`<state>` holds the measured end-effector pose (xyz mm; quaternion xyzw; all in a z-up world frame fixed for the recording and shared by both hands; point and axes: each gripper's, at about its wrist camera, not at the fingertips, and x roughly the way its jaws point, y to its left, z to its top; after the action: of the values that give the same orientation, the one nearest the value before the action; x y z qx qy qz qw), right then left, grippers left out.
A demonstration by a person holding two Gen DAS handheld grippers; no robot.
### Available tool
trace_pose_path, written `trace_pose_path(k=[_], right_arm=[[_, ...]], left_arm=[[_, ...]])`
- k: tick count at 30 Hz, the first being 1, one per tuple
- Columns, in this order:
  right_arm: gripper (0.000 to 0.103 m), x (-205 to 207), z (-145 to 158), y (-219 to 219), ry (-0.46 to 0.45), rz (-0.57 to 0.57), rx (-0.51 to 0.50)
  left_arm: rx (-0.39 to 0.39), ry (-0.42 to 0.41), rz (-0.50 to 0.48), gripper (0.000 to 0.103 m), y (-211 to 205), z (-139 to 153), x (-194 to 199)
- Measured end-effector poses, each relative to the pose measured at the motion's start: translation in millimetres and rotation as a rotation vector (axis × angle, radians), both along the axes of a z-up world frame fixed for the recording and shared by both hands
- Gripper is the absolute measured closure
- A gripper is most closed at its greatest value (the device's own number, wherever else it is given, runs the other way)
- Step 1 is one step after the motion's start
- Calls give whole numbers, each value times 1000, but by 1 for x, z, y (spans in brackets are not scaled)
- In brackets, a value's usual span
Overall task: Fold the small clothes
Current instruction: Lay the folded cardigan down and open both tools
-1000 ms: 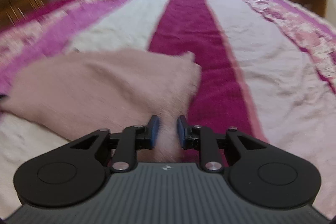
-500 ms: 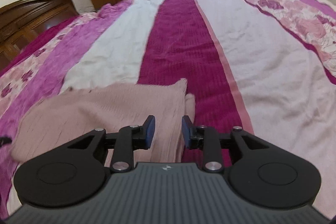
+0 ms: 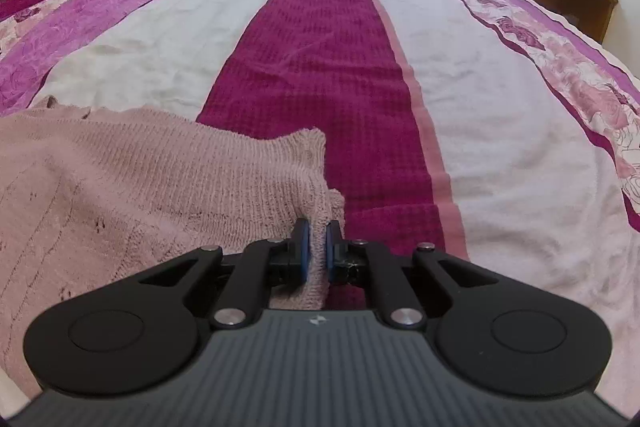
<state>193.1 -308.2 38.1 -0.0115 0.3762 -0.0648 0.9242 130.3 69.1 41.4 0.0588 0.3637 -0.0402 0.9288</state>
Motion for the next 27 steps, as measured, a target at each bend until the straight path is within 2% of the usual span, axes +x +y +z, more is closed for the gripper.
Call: trace_pose_path(k=[2, 5, 9, 12, 14, 18, 20, 23, 27], right_arm=[[93, -1, 7, 1, 1, -28, 8], [92, -11, 27, 11, -60, -68, 27], [92, -27, 48, 41, -152, 19, 105], [92, -25, 45, 64, -133, 119, 177], [92, -17, 35, 78, -112, 154, 165], [92, 11, -5, 89, -2, 119, 138], [92, 17, -13, 77, -20, 86, 205], [92, 17, -6, 63, -5, 36, 319], [90, -2, 10, 56, -21, 18, 324]], left_arm=[[5, 1, -3, 83, 0, 0, 0], [8, -1, -7, 83, 1, 1, 0], [7, -4, -3, 83, 0, 1, 0], [10, -8, -4, 83, -1, 1, -1], [8, -9, -5, 83, -1, 0, -1], [-7, -5, -5, 83, 1, 0, -1], [-16, -1, -5, 83, 2, 0, 0], [-23, 4, -5, 82, 2, 2, 0], [-33, 3, -4, 82, 5, 5, -2]])
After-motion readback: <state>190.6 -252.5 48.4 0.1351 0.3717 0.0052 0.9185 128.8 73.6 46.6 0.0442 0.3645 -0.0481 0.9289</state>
